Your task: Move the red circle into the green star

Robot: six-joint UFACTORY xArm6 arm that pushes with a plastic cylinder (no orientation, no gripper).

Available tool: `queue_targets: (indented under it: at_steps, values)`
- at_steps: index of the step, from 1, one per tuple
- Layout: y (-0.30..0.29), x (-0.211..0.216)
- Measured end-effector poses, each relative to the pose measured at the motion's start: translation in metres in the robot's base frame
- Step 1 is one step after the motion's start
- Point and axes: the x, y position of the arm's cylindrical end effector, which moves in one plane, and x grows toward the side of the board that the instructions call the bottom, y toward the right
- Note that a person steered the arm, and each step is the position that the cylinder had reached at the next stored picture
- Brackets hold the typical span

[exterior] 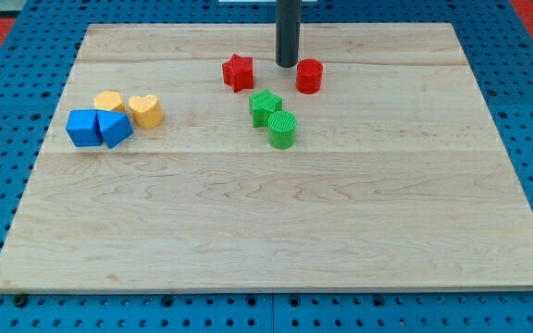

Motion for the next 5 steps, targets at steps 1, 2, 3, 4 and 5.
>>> queue_targets:
  at_steps: [1, 2, 3, 4, 5]
  values:
    - [0.035, -0.015]
    - [0.049, 0.025]
    - [0.043, 0.053]
    - [0.025, 0.053]
    - [0.003, 0.055]
